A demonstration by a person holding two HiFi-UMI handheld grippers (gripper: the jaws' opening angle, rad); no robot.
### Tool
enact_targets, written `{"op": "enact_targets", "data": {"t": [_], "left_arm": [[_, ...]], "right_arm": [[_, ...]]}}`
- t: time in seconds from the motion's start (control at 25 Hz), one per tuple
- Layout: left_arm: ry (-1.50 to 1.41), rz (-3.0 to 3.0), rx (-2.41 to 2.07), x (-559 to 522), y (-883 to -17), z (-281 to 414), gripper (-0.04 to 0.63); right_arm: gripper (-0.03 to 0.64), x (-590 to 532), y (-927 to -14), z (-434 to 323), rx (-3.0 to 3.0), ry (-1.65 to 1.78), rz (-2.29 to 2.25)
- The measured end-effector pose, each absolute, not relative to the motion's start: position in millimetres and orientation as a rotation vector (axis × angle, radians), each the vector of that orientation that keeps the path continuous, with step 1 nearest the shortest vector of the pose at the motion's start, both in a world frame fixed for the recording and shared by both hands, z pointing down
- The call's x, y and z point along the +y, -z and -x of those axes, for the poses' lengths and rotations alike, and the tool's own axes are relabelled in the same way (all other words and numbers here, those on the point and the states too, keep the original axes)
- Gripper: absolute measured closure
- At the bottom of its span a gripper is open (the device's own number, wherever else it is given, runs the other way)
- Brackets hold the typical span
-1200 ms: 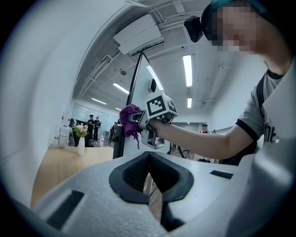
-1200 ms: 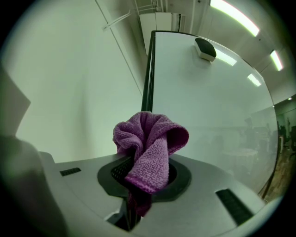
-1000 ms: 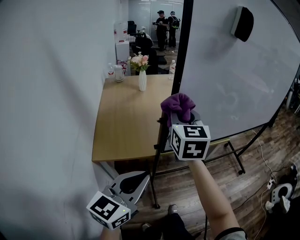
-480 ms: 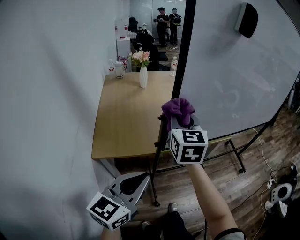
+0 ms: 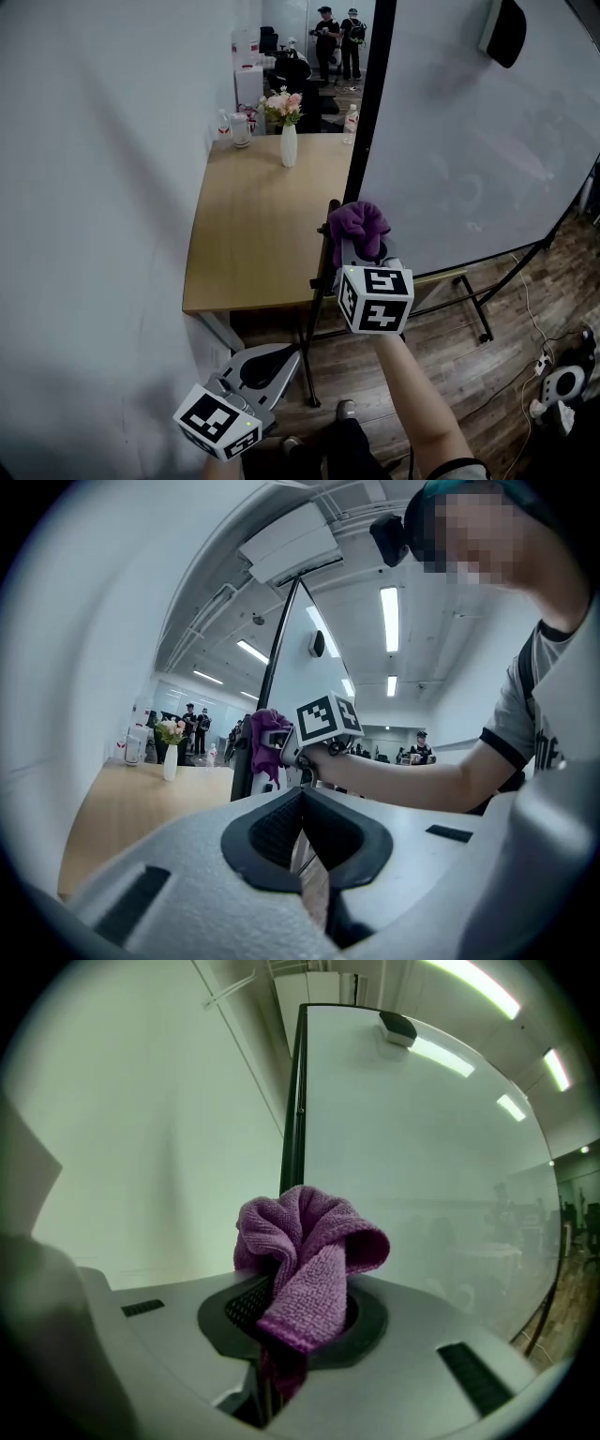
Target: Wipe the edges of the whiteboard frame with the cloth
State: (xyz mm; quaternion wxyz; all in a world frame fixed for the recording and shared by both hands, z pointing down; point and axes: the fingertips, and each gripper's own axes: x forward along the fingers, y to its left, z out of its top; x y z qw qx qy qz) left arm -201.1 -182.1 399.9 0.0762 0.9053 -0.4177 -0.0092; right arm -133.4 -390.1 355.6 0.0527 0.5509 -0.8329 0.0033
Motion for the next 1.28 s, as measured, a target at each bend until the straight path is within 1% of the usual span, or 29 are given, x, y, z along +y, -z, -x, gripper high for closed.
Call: {"op": "enact_targets", "data": {"t": [0.88,1.28], "left_arm": [[0.017,-2.67,-1.233,-191,-424,196,0.578],[0.003,-2.644,-1.239,-195,-435,197,0.578]], "right_arm": [[0.555,-390,-422,134,-2.474,-0.016,-1.642],[0.555,-392,-461,133,-2.435,-0.09,-1.619]]}}
